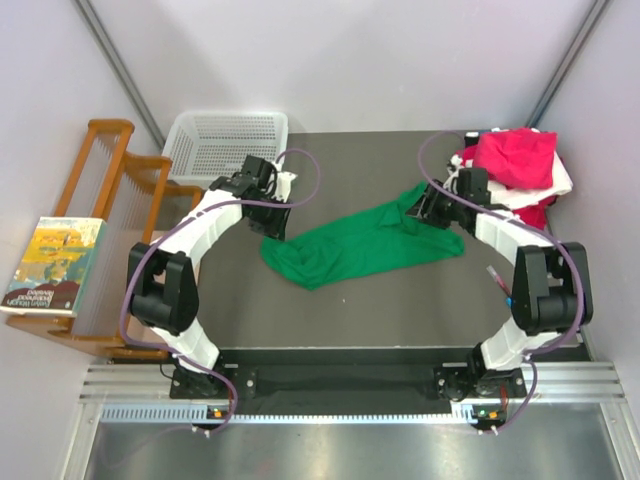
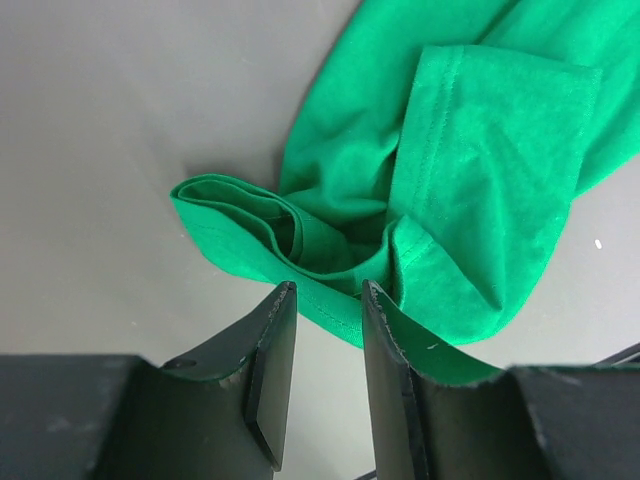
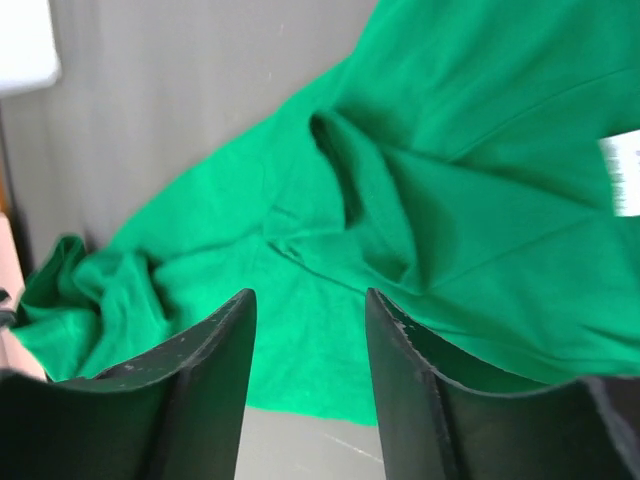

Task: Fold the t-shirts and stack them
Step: Flatten the tshirt out

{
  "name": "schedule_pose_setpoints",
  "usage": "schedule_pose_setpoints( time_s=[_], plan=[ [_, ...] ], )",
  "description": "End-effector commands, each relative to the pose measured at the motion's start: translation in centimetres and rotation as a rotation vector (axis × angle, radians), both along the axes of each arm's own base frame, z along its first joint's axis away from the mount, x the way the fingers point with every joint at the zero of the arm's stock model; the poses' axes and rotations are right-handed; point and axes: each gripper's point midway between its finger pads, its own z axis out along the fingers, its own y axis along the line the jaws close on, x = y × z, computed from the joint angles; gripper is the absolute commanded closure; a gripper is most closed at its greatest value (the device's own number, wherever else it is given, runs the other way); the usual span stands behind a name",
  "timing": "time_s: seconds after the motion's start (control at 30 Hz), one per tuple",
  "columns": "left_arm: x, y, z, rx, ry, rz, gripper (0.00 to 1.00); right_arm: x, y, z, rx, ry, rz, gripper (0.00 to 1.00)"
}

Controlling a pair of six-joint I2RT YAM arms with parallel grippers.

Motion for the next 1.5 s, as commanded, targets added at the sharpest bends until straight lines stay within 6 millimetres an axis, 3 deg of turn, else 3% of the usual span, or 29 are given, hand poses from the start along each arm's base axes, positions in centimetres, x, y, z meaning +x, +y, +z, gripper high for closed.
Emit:
schedule_pose_setpoints(
  time_s=[0.0,0.17,0.27,0.4,0.63,0.7,1.07,1.47],
  plan=[
    [0.0,-0.7,0.4,-0.038,-0.012,-0.013,0.62,0.9,1.7,-0.6,-0.015,0.01,0.056,0.53],
    [-0.1,-0.6,0.4,-0.038,-0.015,-0.018,0.62,0.4,2.9,-2.5,-0.047,0.05,0.091,0.53],
    [-0.5,-0.8,0.3,-0.046,-0.007,-0.025,0.63,0.6,2.3,-3.3,-0.084,0.058,0.081,0.53],
    [-0.5,-0.7,0.3,-0.04,-0.008,-0.031,0.62,1.0,2.0,-2.5,-0.11,0.032,0.076,0.54],
    [-0.6,-0.8,0.0,-0.046,0.003,-0.032,0.59,1.4,1.6,1.4,-0.129,-0.042,0.071,0.53],
    [-0.6,-0.9,0.0,-0.05,0.004,-0.034,0.58,1.6,1.3,1.5,-0.144,-0.039,0.056,0.53],
    [-1.1,-0.8,1.1,-0.059,-0.016,-0.043,0.55,3.0,-0.5,-1.4,-0.178,0.019,0.026,0.57],
    [-1.3,-0.7,1.7,-0.064,-0.027,-0.045,0.55,3.6,-0.6,-3.2,-0.181,0.044,0.023,0.61]
  ],
)
